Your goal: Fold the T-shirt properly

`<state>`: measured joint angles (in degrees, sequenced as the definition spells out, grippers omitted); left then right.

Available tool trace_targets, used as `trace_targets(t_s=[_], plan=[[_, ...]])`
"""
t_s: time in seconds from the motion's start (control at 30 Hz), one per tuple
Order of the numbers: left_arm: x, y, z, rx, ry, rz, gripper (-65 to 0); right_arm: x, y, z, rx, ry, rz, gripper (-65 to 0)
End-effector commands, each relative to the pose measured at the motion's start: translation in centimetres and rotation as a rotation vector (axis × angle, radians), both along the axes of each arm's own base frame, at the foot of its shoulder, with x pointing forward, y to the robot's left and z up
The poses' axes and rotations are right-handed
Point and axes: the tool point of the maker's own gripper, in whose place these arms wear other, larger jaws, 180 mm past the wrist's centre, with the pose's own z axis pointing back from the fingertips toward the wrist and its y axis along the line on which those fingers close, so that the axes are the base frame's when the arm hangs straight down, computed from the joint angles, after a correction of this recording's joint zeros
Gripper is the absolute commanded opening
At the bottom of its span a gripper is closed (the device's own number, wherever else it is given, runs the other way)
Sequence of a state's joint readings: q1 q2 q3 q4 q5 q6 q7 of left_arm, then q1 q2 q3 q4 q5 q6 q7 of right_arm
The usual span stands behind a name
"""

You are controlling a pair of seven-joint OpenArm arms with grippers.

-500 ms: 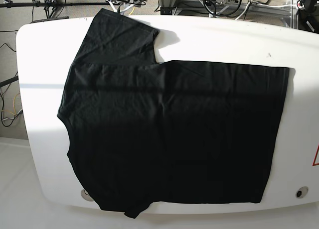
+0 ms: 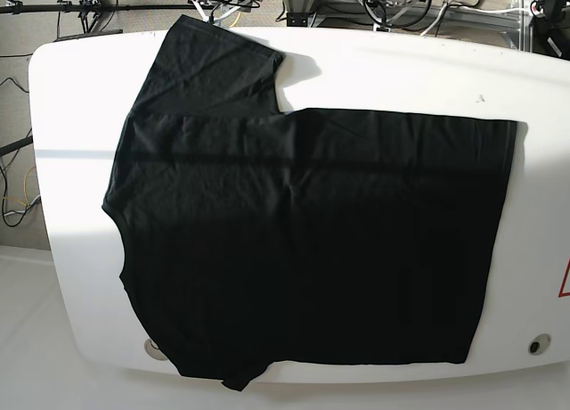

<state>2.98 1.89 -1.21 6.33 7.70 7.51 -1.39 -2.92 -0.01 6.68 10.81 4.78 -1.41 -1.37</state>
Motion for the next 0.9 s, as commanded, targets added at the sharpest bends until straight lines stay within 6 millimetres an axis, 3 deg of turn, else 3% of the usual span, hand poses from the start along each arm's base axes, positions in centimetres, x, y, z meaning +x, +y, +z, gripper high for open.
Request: trace_targets(t_s=[0.0,0.43,0.77,0.87], plan=[[0.26,0.0,0.02,0.002,-0.009,0.0,-64.9,0.27,-0.21,0.02,0.0,-0.006,-0.002,-20.6],[0.37,0.22,0.04,0.003,-0.019,0.009,-65.0,0.25,0.17,0.01,0.012,-0.003,-0.002,-21.2],[0.23,0.15,0.03,0.004,-0.016,0.011,-65.0,-0.42,0.15,-0.01,0.009,0.012,-0.001,-28.0],[0.17,0.03,0.02,-0.001,-0.007,0.014,-65.0,-0.23,0.04,-0.01,0.007,0.009,0.003,-26.6]])
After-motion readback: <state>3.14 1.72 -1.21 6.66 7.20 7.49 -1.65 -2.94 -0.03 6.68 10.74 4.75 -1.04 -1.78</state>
